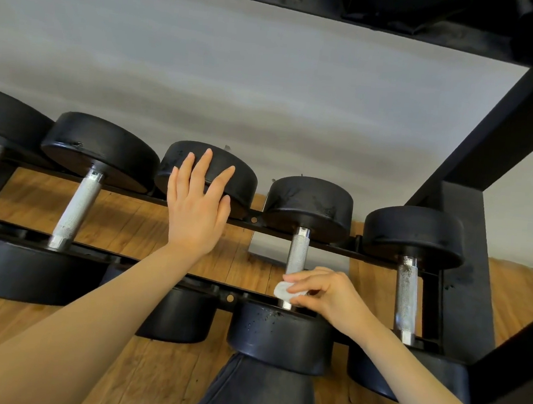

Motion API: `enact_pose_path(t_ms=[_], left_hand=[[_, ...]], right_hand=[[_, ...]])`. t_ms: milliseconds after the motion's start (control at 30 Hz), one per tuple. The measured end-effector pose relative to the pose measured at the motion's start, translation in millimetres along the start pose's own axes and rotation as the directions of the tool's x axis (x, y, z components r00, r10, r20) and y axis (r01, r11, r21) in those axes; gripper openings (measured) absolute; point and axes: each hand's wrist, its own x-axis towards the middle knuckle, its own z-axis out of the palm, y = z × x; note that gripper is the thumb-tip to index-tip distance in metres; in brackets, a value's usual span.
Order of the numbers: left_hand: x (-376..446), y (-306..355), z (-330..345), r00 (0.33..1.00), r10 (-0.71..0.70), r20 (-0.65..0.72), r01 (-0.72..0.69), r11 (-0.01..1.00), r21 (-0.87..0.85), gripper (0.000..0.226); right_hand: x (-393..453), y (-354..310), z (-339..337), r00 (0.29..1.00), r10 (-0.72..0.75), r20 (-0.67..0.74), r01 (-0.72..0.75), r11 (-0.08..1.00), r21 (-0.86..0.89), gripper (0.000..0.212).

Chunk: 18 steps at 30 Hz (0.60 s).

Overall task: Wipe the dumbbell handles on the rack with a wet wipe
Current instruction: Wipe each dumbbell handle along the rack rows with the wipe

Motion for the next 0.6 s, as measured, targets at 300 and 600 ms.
enact_pose_path(t_ms=[300,600], left_hand=[[-0.3,-0.8,1.4,1.000,0.000,-0.020,0.000,1.000,-0.005,0.042],[-0.1,-1.0,2.1,1.000,0.011,-0.024,-0.011,1.000,0.009,0.042]], right_hand=[[-2.0,-2.3,-1.4,0.994,-0.093,-0.050,0.076,0.959,-0.275,0.018],[-6.3,-2.4,-3.7,0.999,-0.040,-0.015,0.037,0.984,-0.175,0.017]])
